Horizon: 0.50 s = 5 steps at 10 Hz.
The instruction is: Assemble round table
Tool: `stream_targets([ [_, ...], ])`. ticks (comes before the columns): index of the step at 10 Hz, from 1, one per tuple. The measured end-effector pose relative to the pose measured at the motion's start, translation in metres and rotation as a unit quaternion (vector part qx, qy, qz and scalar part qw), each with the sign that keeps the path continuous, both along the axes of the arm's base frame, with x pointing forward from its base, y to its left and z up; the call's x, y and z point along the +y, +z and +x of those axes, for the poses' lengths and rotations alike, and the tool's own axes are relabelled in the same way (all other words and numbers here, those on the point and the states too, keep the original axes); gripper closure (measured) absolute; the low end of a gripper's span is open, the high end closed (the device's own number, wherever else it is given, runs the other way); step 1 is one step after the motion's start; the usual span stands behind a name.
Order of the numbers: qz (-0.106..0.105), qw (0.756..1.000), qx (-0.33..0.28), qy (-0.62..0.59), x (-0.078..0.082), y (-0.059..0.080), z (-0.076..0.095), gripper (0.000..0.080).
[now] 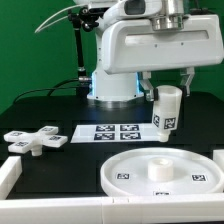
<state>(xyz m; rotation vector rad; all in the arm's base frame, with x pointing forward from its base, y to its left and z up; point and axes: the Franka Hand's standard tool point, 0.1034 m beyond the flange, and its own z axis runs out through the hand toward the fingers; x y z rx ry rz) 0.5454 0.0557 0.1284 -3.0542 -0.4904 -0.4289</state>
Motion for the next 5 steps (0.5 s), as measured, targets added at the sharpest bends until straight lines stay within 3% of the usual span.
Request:
stream_targets([
  [2, -0.006, 1.000, -0.007, 0.021, -0.0005, 0.0013, 0.0094, 0.0390],
  [5, -0.006, 1.000, -0.008, 0.023, -0.0002, -0.0015, 0.0087, 0.0390],
])
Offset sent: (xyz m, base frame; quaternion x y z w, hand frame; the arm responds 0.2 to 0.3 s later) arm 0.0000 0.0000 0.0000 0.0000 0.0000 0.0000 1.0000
